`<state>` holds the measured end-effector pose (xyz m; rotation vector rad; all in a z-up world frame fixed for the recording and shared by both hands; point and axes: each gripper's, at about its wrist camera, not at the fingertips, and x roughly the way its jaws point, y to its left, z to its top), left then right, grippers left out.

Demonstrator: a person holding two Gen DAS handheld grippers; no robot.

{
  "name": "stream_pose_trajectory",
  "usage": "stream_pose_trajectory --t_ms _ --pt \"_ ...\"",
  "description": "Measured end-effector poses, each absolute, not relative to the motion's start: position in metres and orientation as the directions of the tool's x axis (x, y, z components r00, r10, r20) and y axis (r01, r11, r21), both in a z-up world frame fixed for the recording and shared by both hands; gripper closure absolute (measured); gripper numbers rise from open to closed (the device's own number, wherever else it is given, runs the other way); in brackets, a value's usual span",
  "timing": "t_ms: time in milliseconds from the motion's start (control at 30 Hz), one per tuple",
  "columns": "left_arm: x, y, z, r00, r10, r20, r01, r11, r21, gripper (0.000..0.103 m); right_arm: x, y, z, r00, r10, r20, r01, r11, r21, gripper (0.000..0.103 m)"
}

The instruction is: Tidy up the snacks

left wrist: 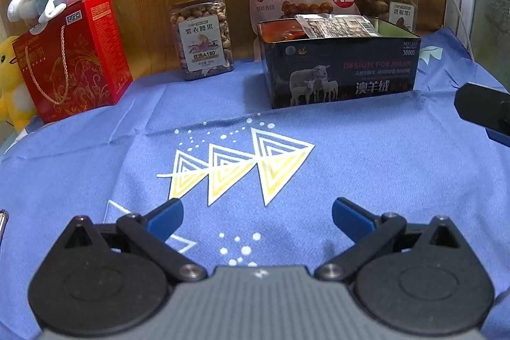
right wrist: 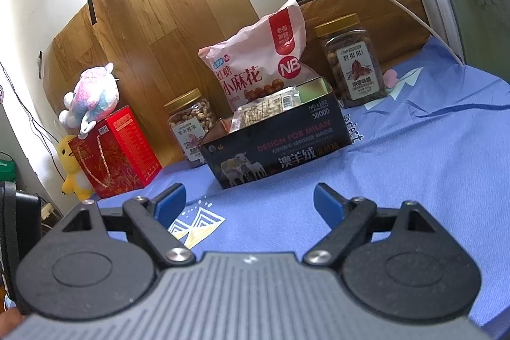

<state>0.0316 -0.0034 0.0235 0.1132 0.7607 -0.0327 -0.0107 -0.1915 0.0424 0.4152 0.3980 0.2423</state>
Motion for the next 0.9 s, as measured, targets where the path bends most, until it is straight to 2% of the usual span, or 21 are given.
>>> stream_pose_trajectory --t_ms 900 --pt "0.0317 -0.0028 0.0198 0.707 0.012 -0.707 0.069 0.994 0.086 0.000 -0.0118 -0.1915 0.0400 0.896 0.298 -0.329 -0.134 0.889 0.438 0.014"
